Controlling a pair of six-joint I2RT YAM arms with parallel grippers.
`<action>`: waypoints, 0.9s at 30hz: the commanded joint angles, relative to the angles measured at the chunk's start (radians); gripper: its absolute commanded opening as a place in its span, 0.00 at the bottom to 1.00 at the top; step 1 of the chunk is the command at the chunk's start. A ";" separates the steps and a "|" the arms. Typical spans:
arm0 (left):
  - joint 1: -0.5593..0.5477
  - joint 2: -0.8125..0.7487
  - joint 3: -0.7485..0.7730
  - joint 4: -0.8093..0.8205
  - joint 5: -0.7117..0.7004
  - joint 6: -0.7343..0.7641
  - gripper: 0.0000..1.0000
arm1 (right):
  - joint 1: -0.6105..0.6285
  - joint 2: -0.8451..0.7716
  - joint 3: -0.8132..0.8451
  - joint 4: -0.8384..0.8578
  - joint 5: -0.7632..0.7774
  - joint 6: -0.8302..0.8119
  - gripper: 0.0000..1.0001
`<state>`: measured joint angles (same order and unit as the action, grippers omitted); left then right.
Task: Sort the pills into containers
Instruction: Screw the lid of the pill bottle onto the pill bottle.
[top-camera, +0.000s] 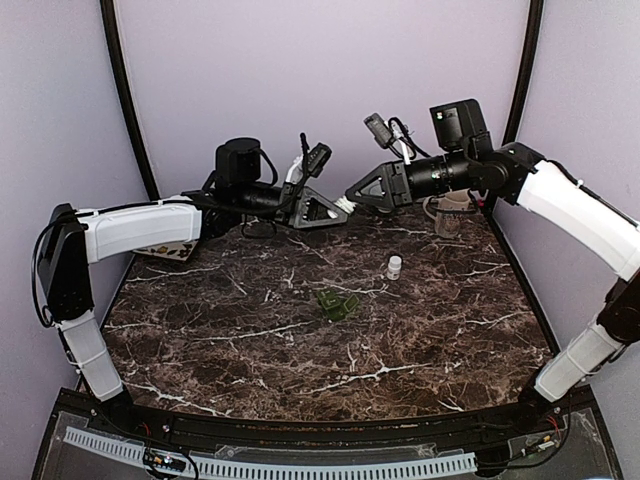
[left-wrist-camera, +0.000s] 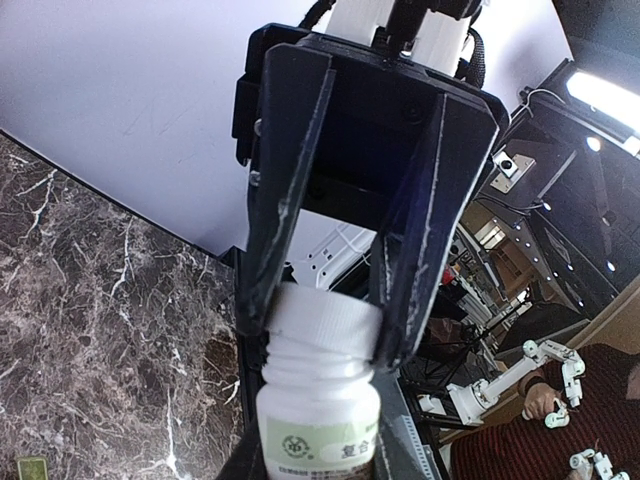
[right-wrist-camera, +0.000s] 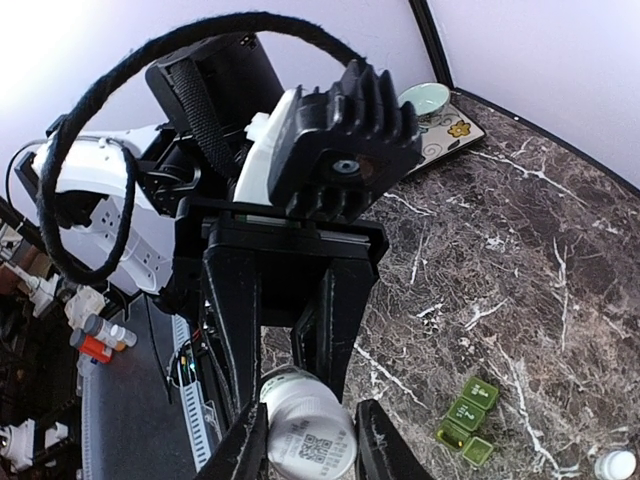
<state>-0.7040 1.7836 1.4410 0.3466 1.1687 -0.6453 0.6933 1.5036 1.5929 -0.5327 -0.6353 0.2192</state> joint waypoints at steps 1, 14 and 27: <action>0.004 -0.007 0.034 0.031 0.022 -0.005 0.00 | 0.009 0.008 0.031 0.005 -0.011 -0.003 0.26; 0.005 -0.026 0.023 0.017 0.030 0.030 0.00 | -0.009 -0.001 -0.004 0.079 -0.109 0.090 0.20; 0.005 -0.045 0.028 0.024 0.043 0.041 0.00 | -0.029 -0.015 -0.052 0.149 -0.182 0.178 0.20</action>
<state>-0.7017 1.7851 1.4414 0.3511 1.2003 -0.6163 0.6628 1.5055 1.5517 -0.4522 -0.7719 0.3740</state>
